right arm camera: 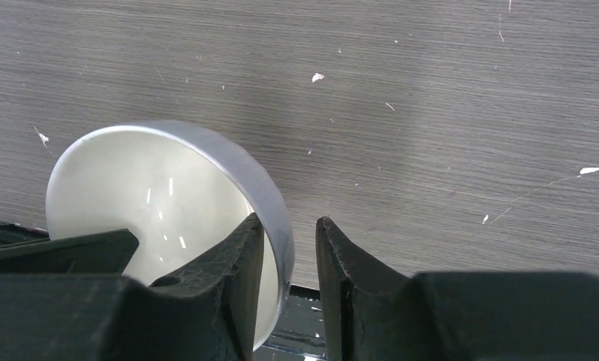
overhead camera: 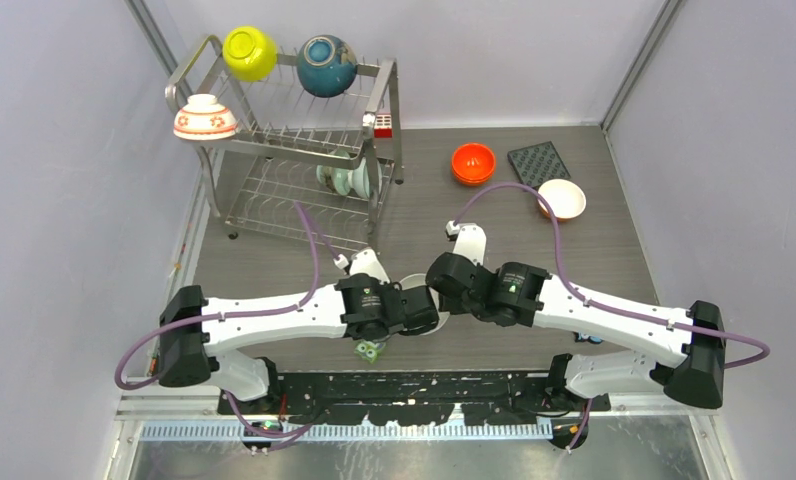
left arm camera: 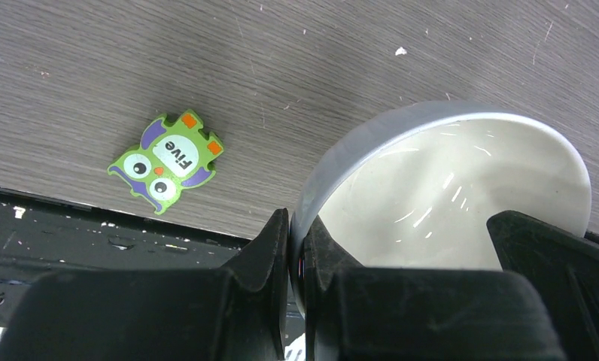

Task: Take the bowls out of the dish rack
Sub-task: Place the bowl at the center of the board, then pick up the bowl from the dish rack.

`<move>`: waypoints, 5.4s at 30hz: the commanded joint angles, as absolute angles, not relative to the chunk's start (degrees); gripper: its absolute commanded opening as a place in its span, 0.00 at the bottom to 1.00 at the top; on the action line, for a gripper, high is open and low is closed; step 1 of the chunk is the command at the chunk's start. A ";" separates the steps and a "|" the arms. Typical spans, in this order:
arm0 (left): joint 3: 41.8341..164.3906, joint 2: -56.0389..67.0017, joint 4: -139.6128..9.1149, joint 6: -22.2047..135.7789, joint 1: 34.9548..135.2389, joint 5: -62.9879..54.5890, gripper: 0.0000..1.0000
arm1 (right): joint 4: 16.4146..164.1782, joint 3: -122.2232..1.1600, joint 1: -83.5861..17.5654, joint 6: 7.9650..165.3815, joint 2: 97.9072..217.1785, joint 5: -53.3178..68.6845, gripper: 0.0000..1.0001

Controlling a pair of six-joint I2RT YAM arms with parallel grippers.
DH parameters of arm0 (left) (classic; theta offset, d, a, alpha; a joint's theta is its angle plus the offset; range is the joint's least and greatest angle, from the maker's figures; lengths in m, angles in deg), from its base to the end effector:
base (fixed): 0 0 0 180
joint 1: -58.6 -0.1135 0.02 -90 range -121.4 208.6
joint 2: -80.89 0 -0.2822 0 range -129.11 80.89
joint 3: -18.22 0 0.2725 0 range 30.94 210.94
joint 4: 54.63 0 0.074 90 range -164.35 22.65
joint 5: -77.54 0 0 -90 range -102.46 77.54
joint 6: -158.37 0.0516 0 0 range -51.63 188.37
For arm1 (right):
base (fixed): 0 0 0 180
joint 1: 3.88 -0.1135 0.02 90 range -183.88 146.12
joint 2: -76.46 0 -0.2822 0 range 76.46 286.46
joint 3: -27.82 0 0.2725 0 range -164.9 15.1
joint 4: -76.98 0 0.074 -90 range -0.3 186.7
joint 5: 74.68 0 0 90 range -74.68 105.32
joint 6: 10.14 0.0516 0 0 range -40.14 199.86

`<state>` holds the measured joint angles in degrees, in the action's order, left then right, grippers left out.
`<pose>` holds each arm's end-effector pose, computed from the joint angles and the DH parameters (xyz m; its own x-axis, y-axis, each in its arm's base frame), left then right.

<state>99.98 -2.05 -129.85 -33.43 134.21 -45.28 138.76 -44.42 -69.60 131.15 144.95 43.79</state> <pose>0.0980 -0.2695 0.2739 -0.7164 -0.5178 -0.4676 -0.3964 0.8536 -0.3379 0.1259 0.2193 0.2926 -0.7624 -0.0220 -0.6467 -0.1640 0.9734 0.1603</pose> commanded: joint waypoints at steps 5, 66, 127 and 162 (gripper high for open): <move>99.61 0.25 -126.30 -36.03 133.51 -45.89 0.00 | 137.62 -44.28 -69.88 132.95 145.68 45.86 0.26; 75.08 35.71 -112.16 -1.36 133.57 -55.83 1.00 | 123.66 -33.35 10.68 132.19 143.49 45.17 0.01; 67.87 42.08 -115.66 -9.43 133.53 -55.18 1.00 | 127.49 -47.56 21.25 125.83 159.43 40.11 1.00; 90.17 40.60 -102.10 39.37 133.54 -70.90 0.97 | 115.70 -44.56 -59.25 110.34 129.16 63.17 1.00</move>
<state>86.16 38.12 -112.28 25.65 133.82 -63.66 127.87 -52.69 -59.17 108.66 136.56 63.62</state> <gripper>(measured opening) 0.981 0.996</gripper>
